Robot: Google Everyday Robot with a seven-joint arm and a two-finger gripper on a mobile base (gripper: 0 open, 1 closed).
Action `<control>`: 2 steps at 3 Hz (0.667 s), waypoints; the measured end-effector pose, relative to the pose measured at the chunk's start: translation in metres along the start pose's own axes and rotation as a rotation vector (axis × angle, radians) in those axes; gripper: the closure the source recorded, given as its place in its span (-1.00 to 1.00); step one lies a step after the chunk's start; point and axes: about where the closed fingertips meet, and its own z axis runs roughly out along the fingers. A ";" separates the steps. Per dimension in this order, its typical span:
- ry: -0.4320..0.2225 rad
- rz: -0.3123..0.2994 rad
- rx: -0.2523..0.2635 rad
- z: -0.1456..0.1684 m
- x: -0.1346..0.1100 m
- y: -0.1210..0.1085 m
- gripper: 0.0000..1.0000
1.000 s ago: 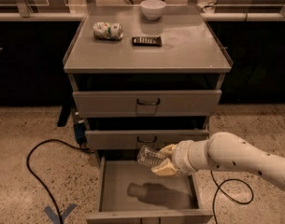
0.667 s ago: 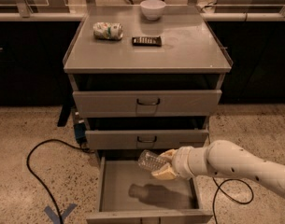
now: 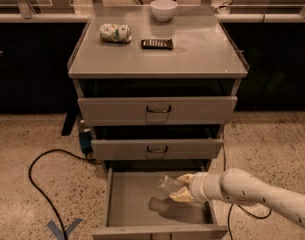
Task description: Place water bottle into bottom drawer
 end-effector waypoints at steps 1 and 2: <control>0.011 0.033 -0.017 0.031 0.044 -0.006 1.00; 0.011 0.033 -0.017 0.031 0.044 -0.006 1.00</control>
Offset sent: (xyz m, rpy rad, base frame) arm 0.0060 -0.0095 -0.0386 -0.0003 0.0255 -0.0037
